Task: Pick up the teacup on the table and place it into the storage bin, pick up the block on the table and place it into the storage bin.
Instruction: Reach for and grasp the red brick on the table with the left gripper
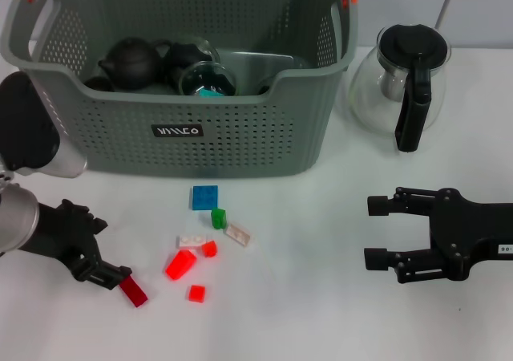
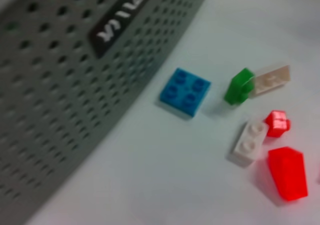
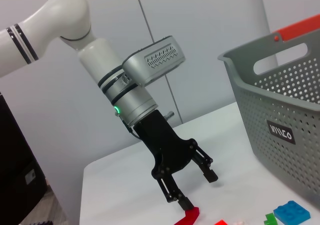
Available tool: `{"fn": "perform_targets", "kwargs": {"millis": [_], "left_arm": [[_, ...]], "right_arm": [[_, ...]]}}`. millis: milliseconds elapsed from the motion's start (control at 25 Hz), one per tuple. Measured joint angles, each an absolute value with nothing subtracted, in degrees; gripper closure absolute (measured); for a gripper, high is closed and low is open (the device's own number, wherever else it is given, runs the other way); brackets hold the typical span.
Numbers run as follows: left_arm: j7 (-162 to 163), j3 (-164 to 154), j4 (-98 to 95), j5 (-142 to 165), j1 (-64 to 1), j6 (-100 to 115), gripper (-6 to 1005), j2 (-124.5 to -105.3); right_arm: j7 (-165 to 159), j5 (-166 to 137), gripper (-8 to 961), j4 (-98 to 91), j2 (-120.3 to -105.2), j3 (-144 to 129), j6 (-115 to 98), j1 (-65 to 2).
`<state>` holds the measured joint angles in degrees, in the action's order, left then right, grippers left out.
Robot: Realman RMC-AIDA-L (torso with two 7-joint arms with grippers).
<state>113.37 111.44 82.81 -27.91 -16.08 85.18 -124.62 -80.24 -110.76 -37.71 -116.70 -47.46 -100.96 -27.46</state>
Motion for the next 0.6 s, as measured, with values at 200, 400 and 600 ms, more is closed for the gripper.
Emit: {"fn": "perform_targets", "kwargs": {"millis": [200, 400, 600], "left_arm": [[113.5, 111.5, 84.2, -27.9, -15.8, 87.0, 126, -124.6], [112.7, 111.4, 85.8, -29.2, -15.7, 91.2, 125, -124.63], [114.0, 110.2, 86.6, -29.9, -15.7, 93.3, 125, -124.75]], "right_arm": [[-80.2, -110.7, 38, -37.7, -116.72, -47.5, -101.0, -27.5], [-80.2, -110.7, 38, -37.7, -116.69, -47.5, -101.1, -27.7], [-80.2, -110.7, 38, -37.7, -116.72, -47.5, -101.0, -27.8]]}}
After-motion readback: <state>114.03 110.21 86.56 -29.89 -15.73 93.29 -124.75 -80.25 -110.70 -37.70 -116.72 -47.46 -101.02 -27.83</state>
